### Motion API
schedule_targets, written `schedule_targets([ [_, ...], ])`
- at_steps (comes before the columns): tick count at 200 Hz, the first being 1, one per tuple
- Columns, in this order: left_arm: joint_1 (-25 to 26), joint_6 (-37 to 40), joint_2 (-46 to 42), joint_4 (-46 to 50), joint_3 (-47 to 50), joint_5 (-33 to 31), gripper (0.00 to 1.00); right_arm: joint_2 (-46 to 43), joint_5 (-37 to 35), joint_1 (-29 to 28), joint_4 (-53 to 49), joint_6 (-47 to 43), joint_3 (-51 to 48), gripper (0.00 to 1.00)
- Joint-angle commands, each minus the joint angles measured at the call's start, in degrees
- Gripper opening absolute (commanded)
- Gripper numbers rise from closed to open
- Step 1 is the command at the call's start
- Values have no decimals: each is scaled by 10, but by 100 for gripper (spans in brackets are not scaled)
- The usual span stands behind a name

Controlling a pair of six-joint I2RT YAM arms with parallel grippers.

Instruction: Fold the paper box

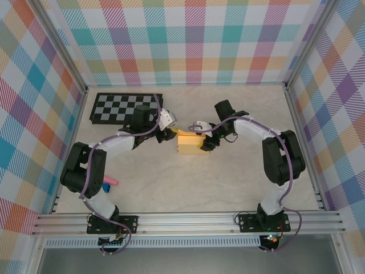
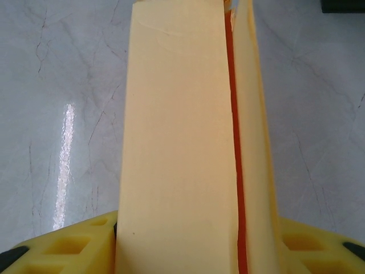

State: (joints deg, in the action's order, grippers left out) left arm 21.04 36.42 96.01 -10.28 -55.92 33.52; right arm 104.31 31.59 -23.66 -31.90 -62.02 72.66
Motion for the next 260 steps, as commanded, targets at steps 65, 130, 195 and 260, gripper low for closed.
schedule_targets([
  [65,44,29,-33,-41,56,21,42,14,30,4,-14,-10,16,53],
  [130,83,100,-34,-41,73,-18,40,26,30,3,-20,9,24,52],
  [195,86,105,-38,-27,80,-4,41,41,37,4,-22,22,35,52],
  [260,86,91,-36,36,46,24,43,49,47,4,-31,25,44,52],
])
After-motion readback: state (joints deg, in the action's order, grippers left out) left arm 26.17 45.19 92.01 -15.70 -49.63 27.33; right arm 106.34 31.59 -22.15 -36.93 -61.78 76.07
